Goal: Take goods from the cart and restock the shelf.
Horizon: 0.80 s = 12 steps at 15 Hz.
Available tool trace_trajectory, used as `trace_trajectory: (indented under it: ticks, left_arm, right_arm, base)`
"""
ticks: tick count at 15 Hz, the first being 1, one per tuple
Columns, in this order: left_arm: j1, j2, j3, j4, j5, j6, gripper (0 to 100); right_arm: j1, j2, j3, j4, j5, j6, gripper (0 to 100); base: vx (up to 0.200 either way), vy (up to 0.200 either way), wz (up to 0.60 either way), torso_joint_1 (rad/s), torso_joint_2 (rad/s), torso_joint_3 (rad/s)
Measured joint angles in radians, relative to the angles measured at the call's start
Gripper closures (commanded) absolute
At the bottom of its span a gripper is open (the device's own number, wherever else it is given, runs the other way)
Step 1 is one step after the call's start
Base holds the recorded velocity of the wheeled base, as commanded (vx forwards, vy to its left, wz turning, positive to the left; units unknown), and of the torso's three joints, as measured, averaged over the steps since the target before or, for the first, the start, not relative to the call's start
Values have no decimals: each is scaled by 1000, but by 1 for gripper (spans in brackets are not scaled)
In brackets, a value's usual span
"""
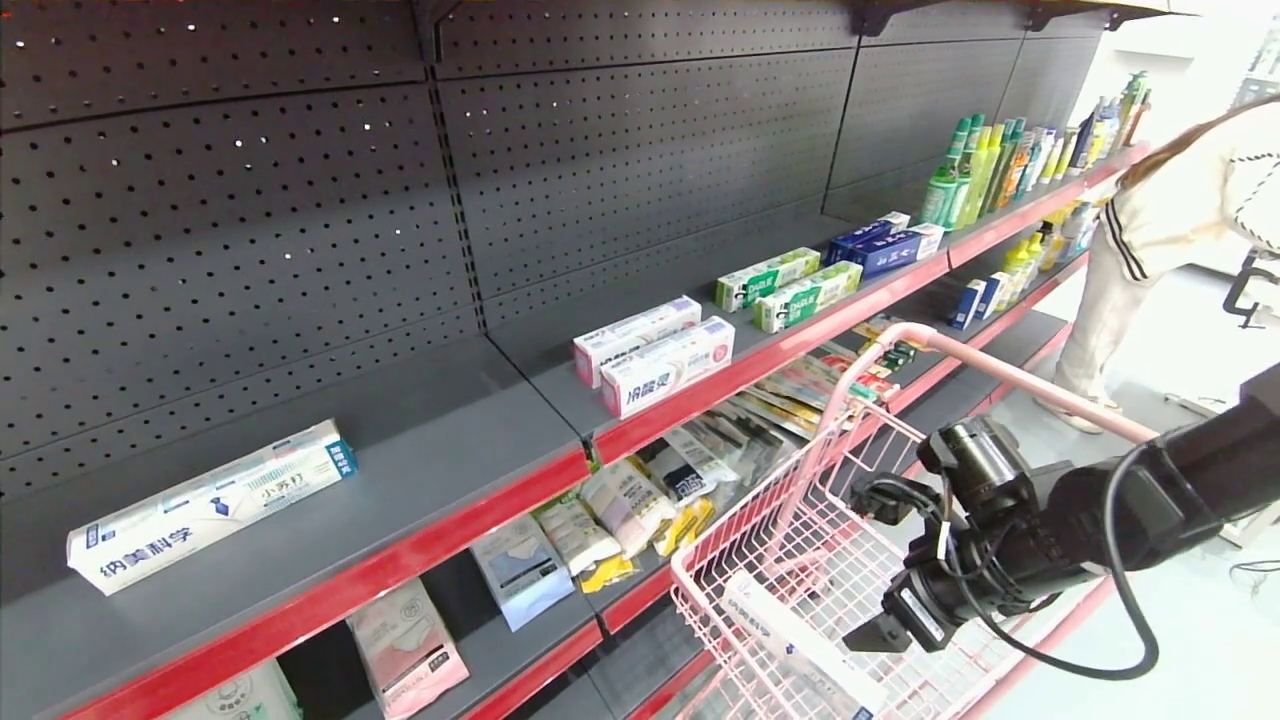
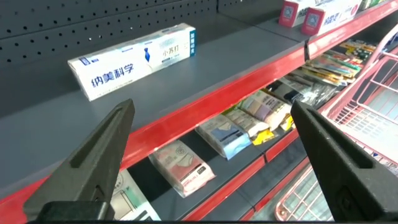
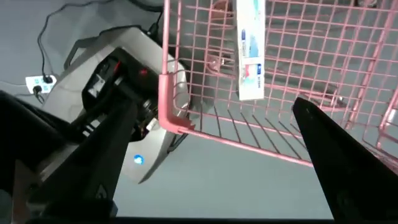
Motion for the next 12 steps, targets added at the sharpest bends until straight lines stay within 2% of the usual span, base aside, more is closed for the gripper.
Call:
trace_trajectory:
  ticks: [7,12]
  left_arm:
    - [0,0,0,0,0,0,0]
    - [0,0,0,0,0,0,0]
  right_arm:
    - [37,85,14,-58,30,-19,0]
    - [11,123,12,-121,26,-62,0]
  base:
    - [0,0,0,-152,337,182]
    - [0,0,0,-163,354,197]
